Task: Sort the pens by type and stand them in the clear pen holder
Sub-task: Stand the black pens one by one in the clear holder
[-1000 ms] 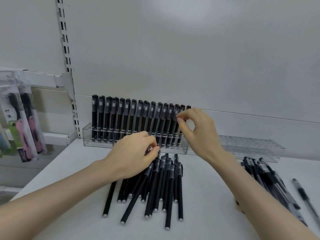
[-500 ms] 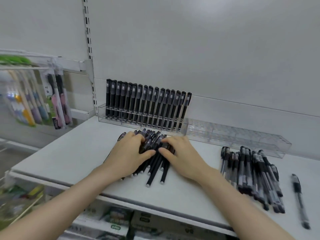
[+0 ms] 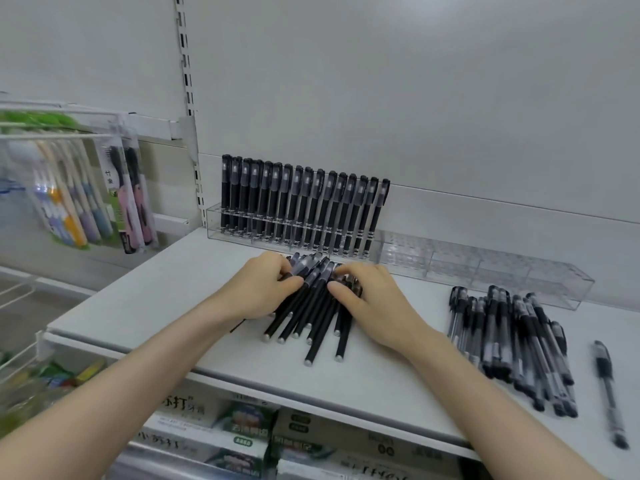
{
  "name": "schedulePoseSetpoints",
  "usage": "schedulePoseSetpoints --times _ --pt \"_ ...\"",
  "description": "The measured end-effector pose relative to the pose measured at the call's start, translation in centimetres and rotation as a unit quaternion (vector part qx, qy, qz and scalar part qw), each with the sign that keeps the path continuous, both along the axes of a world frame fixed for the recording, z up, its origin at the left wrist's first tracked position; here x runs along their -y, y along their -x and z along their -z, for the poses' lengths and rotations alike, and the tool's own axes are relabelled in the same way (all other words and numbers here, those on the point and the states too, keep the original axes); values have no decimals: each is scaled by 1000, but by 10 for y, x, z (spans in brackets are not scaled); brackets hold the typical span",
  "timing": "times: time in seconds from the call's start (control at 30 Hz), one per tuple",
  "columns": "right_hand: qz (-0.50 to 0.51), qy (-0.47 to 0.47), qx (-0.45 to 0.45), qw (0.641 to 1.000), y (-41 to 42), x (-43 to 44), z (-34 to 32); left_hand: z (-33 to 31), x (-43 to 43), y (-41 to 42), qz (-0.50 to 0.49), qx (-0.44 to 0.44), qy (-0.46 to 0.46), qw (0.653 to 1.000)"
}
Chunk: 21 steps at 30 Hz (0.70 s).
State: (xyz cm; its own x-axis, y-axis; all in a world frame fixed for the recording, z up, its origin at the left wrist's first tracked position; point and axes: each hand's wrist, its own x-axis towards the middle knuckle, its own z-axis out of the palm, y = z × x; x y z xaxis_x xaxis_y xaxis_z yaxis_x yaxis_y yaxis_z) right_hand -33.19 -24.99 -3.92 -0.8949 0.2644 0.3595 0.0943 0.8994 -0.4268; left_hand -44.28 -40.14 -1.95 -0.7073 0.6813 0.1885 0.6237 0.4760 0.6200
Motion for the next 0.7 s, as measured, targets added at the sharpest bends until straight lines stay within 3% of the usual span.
schedulePoseSetpoints --times 0.1,0.2,0.3,0.4,0.57,0.7 --pt "-21 117 -66 991 -3 9 -15 -6 8 -5 51 59 -95 992" --pt "-59 281 -132 949 0 17 -33 -14 10 -13 117 133 -175 969" --pt "-69 375 -194 904 6 20 -49 -19 7 -16 169 150 -210 951" --pt "-34 396 -220 891 16 21 -60 -22 -2 -9 194 132 -218 947" --pt "-18 383 -287 878 31 15 -75 -30 -19 17 201 173 -236 935" --pt "-3 384 -317 868 42 11 -85 -37 -33 41 225 140 -208 941"
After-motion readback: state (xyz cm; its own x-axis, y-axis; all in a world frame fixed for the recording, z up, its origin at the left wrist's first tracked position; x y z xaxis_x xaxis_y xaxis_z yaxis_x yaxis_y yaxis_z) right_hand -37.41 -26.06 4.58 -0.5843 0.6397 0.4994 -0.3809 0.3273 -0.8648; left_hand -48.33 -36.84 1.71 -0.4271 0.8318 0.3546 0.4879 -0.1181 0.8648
